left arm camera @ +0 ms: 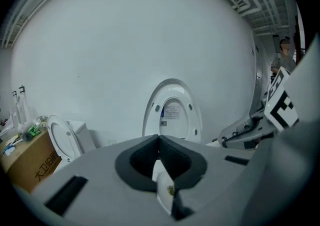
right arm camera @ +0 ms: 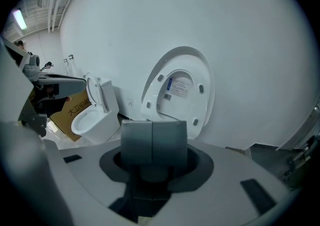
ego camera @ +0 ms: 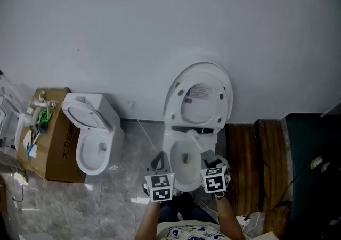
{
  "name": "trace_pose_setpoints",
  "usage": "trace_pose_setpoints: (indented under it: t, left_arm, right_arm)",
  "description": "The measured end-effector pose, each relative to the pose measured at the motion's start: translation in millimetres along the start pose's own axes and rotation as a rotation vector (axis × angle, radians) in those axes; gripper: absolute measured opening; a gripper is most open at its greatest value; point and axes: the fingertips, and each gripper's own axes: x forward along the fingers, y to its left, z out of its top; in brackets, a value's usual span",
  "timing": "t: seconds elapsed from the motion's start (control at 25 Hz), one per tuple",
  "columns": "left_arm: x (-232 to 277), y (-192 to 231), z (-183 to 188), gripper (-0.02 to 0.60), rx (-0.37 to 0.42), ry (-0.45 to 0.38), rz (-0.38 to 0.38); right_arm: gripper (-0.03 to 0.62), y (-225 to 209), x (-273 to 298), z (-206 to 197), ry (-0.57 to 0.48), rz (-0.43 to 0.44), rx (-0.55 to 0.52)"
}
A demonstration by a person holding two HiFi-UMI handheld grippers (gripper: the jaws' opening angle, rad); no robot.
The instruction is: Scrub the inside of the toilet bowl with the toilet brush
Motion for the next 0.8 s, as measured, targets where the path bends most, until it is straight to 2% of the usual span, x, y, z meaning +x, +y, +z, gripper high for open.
trace_pose_setpoints:
  t: [0.44,0.8]
  left_arm:
    - [-20,-1,50,0.002,0.035,-0.087,0.005]
    - [-37,4,72,0.002,0.028,-0.144,0.024]
  right_arm:
    - [0.169,-11,-38,32,-0.135,-0.048,0.062]
    - [0.169,-21,-65,51,-0.227,-0.067,0.107]
